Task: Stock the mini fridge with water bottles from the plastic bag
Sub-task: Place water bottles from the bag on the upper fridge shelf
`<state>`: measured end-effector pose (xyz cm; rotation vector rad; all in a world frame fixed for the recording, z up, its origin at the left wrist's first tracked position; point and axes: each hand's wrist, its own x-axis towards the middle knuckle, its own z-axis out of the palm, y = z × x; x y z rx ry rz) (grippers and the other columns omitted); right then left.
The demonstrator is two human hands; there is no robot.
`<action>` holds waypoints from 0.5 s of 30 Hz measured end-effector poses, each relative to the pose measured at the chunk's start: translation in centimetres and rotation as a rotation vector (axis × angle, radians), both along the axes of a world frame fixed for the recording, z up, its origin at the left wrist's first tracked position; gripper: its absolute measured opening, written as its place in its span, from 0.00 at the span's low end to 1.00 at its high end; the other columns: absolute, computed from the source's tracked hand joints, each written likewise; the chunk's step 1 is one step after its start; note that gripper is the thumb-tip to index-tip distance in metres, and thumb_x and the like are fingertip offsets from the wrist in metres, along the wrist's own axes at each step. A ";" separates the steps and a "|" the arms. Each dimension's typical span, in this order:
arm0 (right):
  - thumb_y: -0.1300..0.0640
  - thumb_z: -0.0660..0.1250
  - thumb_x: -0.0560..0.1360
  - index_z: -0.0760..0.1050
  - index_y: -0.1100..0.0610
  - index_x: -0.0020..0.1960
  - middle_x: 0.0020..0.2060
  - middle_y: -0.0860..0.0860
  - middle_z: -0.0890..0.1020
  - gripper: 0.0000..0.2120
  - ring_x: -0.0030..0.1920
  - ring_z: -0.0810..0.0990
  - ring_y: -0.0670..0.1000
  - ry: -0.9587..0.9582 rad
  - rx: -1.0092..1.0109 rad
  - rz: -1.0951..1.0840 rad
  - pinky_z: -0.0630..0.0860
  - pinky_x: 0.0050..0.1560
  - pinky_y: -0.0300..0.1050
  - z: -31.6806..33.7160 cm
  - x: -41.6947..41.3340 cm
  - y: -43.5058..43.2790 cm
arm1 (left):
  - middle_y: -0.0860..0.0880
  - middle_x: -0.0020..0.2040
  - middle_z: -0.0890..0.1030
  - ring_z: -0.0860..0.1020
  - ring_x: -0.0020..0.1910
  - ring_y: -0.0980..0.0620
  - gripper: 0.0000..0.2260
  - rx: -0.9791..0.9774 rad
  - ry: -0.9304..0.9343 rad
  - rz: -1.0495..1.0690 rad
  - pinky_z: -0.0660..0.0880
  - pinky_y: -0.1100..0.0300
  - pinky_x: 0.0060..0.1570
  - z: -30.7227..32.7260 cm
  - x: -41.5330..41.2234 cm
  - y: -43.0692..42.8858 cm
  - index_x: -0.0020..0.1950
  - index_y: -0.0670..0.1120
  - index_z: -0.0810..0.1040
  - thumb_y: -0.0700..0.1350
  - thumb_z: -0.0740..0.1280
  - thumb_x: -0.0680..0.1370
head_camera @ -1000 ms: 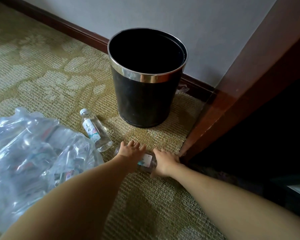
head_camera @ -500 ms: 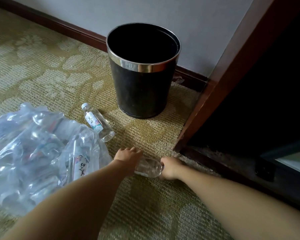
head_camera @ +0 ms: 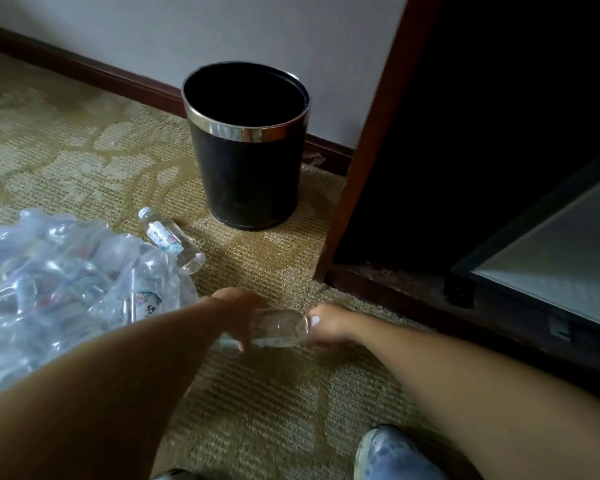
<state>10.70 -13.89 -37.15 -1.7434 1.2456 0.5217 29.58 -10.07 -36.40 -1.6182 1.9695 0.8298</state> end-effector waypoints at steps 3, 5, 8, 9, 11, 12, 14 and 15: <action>0.62 0.68 0.72 0.73 0.56 0.40 0.33 0.50 0.75 0.05 0.32 0.71 0.46 0.018 -0.007 -0.018 0.67 0.32 0.38 3.9 -1.5 1.0 | 0.51 0.60 0.77 0.74 0.58 0.52 0.33 0.053 0.010 -0.002 0.70 0.60 0.54 3.1 -0.9 -0.2 0.67 0.51 0.71 0.51 0.78 0.64; 0.65 0.68 0.71 0.72 0.56 0.37 0.33 0.50 0.76 0.08 0.32 0.74 0.46 0.020 -0.037 -0.039 0.69 0.31 0.37 7.5 -3.0 1.7 | 0.51 0.60 0.77 0.74 0.57 0.51 0.34 0.065 0.029 0.010 0.72 0.57 0.57 5.5 -2.3 0.3 0.67 0.51 0.72 0.52 0.79 0.64; 0.66 0.69 0.71 0.73 0.56 0.37 0.32 0.49 0.76 0.08 0.32 0.74 0.43 0.009 -0.064 -0.102 0.70 0.32 0.35 13.7 -5.7 3.0 | 0.51 0.59 0.77 0.77 0.56 0.50 0.33 0.082 0.088 0.053 0.76 0.52 0.57 10.1 -4.8 1.7 0.66 0.52 0.72 0.54 0.79 0.63; 0.66 0.70 0.71 0.75 0.56 0.41 0.33 0.49 0.76 0.07 0.33 0.75 0.43 -0.009 -0.068 -0.151 0.71 0.32 0.35 15.6 -6.6 3.5 | 0.51 0.59 0.77 0.78 0.56 0.49 0.33 0.083 0.119 0.072 0.77 0.52 0.56 11.9 -5.5 2.3 0.65 0.52 0.73 0.54 0.79 0.63; 0.67 0.69 0.71 0.76 0.56 0.50 0.35 0.50 0.78 0.11 0.34 0.77 0.44 -0.099 -0.095 -0.332 0.74 0.35 0.36 18.7 -8.0 4.4 | 0.50 0.57 0.78 0.79 0.54 0.50 0.31 0.066 0.194 0.122 0.78 0.53 0.55 15.3 -6.5 3.5 0.64 0.52 0.74 0.55 0.78 0.64; 0.68 0.68 0.71 0.76 0.56 0.51 0.35 0.50 0.78 0.12 0.34 0.77 0.44 -0.161 -0.111 -0.450 0.75 0.38 0.37 20.0 -8.4 4.9 | 0.51 0.56 0.79 0.80 0.52 0.51 0.30 0.051 0.242 0.168 0.79 0.54 0.53 16.9 -6.9 4.1 0.64 0.51 0.74 0.54 0.78 0.64; 0.67 0.66 0.72 0.75 0.56 0.46 0.35 0.50 0.80 0.07 0.33 0.78 0.45 -0.308 -0.126 -0.649 0.76 0.44 0.41 22.5 -9.0 6.1 | 0.50 0.51 0.82 0.82 0.46 0.53 0.27 0.015 0.378 0.303 0.80 0.58 0.47 19.8 -7.5 5.8 0.61 0.49 0.76 0.52 0.78 0.65; 0.64 0.65 0.74 0.75 0.55 0.44 0.36 0.50 0.81 0.05 0.34 0.79 0.45 -0.393 -0.107 -0.720 0.76 0.44 0.41 23.8 -9.0 6.7 | 0.50 0.49 0.83 0.83 0.43 0.54 0.24 -0.004 0.467 0.389 0.80 0.60 0.42 21.1 -7.7 6.8 0.59 0.48 0.77 0.51 0.78 0.66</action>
